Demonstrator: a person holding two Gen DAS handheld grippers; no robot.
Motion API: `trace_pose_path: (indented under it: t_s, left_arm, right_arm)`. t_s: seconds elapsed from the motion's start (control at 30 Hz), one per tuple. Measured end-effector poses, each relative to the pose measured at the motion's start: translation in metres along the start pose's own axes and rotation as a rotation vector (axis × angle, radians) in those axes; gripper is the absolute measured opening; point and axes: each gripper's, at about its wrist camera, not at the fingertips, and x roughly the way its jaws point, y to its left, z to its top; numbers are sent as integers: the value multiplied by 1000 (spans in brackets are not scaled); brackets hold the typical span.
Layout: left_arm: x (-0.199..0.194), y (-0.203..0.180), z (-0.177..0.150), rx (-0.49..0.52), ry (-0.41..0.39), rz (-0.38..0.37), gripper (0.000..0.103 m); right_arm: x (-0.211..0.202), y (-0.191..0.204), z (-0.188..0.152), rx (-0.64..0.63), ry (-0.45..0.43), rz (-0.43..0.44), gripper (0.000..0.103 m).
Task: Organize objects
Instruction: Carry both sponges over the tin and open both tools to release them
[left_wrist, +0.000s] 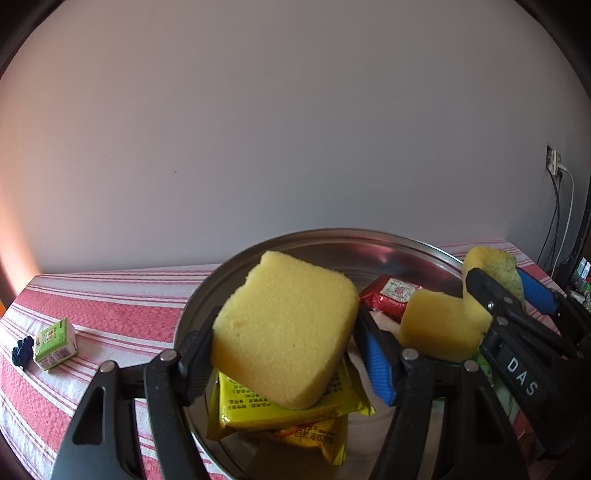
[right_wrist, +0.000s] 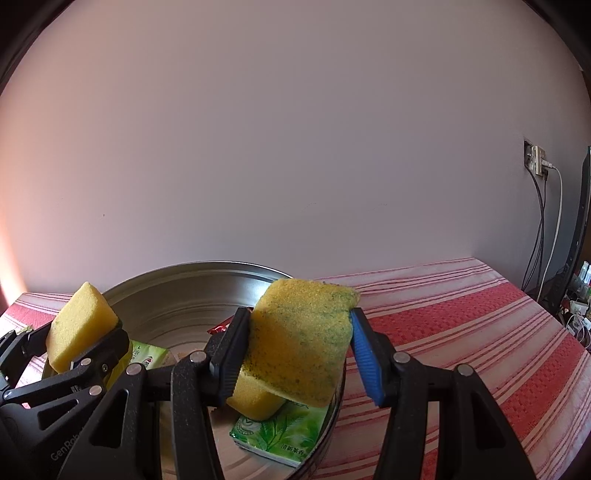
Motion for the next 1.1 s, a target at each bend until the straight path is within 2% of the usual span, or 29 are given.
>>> trace_pose_path:
  t_s: [0.3, 0.57, 0.63, 0.67, 0.7, 0.77, 0.8, 0.87, 0.97, 1.1]
  left_arm:
    - [10, -3, -7, 38, 17, 34, 69]
    - [11, -6, -7, 49, 8, 31, 69]
    - [9, -3, -8, 44, -6, 18, 70]
    - [10, 0, -9, 30, -7, 5, 75]
    - [11, 5, -9, 7, 5, -13, 78]
    - [10, 23, -10, -74, 35, -58, 91]
    - [6, 28, -10, -100, 19, -90, 93]
    - [1, 32, -9, -117, -10, -80, 103]
    - [-11, 29, -9, -76, -52, -37, 103]
    - [-20, 16, -13, 13, -77, -21, 103]
  right_arm:
    - [0, 12, -2, -25, 27, 39, 56]
    - [-5, 24, -2, -42, 48, 73, 57]
    - [-6, 24, -2, -38, 56, 83, 58]
    - [-6, 25, -1, -28, 65, 98, 58]
    - [-4, 23, -1, -14, 78, 118, 59]
    - [5, 10, -1, 44, 107, 192, 62]
    - [3, 7, -1, 83, 105, 221, 69]
    - [2, -1, -1, 146, 104, 290, 73]
    - [0, -11, 1, 218, 110, 366, 77]
    - [-7, -6, 4, 278, 125, 510, 78]
